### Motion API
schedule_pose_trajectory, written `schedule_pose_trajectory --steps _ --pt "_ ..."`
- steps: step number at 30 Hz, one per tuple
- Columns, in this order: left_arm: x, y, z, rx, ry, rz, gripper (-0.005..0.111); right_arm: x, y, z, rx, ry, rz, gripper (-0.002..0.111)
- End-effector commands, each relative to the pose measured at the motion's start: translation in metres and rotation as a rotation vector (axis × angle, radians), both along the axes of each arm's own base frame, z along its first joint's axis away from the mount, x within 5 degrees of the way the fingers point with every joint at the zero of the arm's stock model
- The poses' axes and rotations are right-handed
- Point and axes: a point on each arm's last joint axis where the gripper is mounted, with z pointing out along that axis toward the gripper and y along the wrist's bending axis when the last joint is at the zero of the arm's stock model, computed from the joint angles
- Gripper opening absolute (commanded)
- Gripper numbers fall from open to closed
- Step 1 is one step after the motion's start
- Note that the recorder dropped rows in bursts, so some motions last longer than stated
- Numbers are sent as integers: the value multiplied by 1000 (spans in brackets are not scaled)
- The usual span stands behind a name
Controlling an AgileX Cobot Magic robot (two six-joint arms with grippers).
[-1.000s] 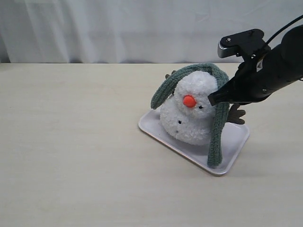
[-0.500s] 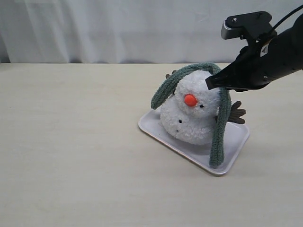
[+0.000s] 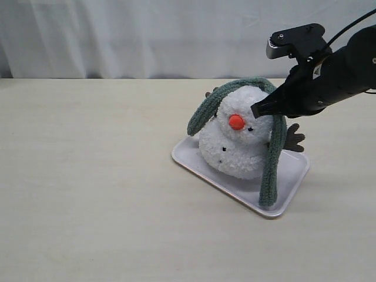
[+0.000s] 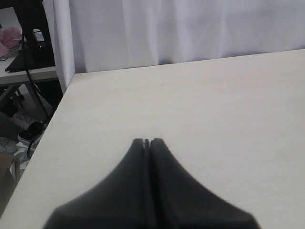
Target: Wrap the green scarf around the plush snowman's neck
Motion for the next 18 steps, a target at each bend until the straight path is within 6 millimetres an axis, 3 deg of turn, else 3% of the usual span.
schedule_pose_trajectory --steps 1,10,15,18 --pt "0 0 0 -4 -10 0 0 1 0 -3 -17 -9 14 4" --pt "0 0 0 -4 -10 0 0 2 0 -4 -5 -2 -4 4" --pt "0 0 0 -4 -10 0 0 10 2 -26 -20 49 -2 4" --pt "0 0 0 -4 -10 0 0 12 3 -27 -15 38 1 4"
